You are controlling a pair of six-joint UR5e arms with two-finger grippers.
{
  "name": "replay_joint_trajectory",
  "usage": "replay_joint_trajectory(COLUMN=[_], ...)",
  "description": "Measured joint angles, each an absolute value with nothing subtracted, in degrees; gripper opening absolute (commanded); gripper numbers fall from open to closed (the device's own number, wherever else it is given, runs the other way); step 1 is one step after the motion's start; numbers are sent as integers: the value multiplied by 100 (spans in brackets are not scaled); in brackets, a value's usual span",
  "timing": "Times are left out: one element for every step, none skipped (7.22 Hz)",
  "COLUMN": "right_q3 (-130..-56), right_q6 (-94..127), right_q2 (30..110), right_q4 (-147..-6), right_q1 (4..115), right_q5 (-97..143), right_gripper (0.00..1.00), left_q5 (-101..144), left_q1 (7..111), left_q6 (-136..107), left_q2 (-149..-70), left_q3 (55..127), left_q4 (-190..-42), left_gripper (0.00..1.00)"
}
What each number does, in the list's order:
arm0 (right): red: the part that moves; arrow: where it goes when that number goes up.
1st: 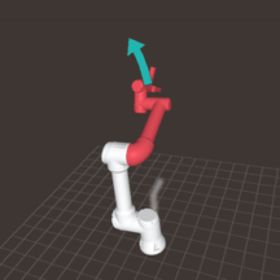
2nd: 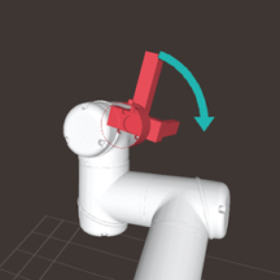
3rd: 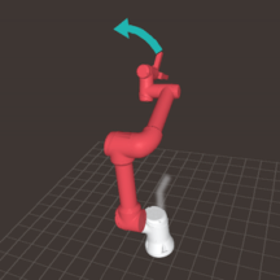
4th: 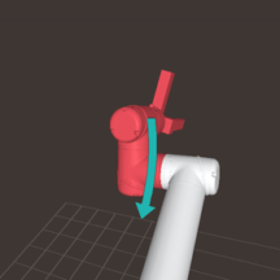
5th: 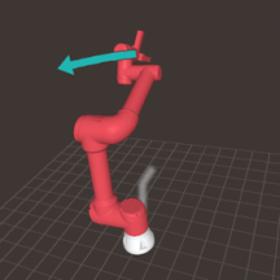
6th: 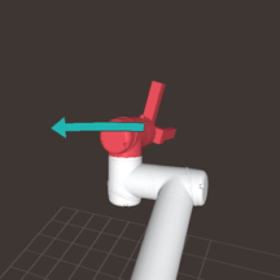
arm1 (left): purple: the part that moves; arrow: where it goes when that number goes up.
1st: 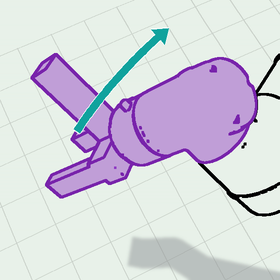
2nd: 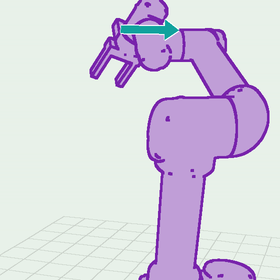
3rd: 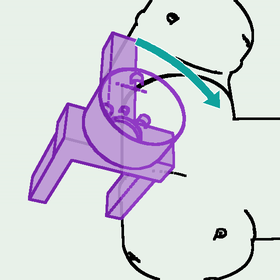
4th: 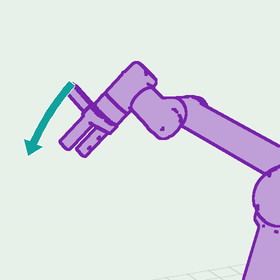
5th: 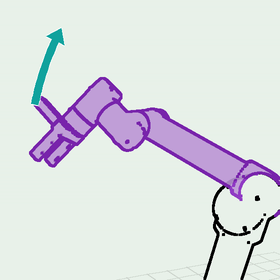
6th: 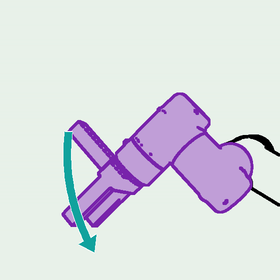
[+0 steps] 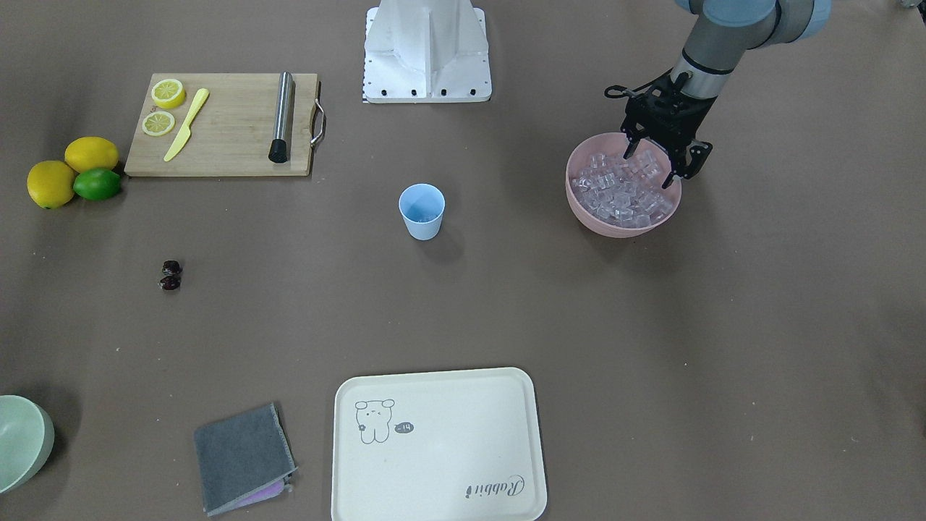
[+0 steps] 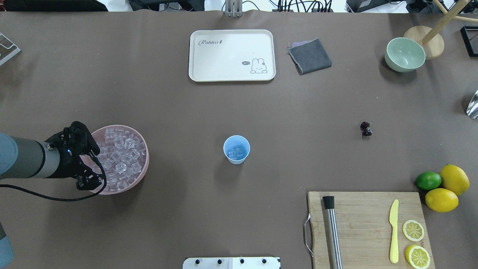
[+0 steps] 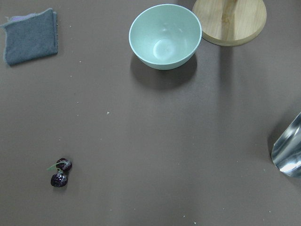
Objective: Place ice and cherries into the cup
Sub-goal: 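Lower the left gripper into the ice and grasp another cube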
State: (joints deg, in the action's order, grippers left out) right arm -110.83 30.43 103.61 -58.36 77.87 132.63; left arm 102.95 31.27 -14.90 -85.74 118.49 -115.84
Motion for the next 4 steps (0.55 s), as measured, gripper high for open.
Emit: replay_joint_trajectory(right_q3=[-11080, -11077, -11076, -11072], right_q6=[3047, 3049, 3049, 3050], right_q2=[10362, 10362, 10362, 10362], right_q4=[-5836, -5836, -5836, -5836], right_q1=[7787, 7787, 7787, 7787], right_q5=[13263, 13263, 13263, 13263], right_gripper=[100, 100, 100, 100], left_q5=[10293, 10294, 10298, 10300], left_q1=[3038, 2995, 2979, 2976], left_q6=[-1487, -1486, -1485, -1485], left_q2=[-8543, -8521, -8513, -8511], left_q3=[11851, 11855, 11852, 11843], left_q4=[-11584, -11584, -11584, -11584], left_gripper=[92, 91, 90, 90])
